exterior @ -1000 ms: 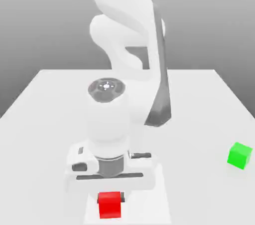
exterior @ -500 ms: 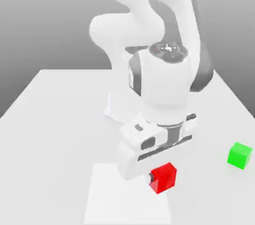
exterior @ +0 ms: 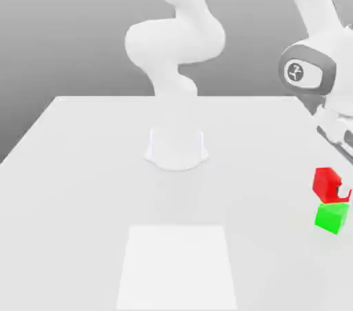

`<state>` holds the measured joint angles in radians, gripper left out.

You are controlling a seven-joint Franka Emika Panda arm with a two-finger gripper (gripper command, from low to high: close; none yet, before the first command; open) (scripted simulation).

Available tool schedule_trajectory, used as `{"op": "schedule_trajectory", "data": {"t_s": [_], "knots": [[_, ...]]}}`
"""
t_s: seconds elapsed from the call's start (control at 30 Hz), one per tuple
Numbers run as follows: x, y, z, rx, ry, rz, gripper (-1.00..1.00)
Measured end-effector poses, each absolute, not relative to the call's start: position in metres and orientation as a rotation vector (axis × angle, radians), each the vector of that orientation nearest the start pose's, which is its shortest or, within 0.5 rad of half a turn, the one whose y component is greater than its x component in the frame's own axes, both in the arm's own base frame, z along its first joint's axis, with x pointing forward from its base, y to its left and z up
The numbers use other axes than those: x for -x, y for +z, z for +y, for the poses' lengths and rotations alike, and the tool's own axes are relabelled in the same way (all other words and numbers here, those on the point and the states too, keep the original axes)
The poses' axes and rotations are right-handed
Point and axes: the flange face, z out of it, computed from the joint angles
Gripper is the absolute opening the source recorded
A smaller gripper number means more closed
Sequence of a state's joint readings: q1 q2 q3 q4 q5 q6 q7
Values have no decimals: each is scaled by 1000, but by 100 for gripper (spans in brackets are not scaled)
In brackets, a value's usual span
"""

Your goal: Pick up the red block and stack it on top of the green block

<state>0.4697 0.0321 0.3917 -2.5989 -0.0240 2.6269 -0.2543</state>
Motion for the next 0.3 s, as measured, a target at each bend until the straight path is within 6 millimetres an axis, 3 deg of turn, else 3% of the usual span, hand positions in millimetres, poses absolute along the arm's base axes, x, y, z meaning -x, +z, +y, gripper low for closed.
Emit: {"op": "schedule_trajectory", "data": {"t_s": [0.07,0.17,0.2,0.3], "knots": [[-279,233,340,2600,3,-1763,-100],[-279,200,341,2591,2,-1777,-100],[-279,189,340,2591,2,-1778,100],[-279,189,340,2591,2,-1778,100]]}}
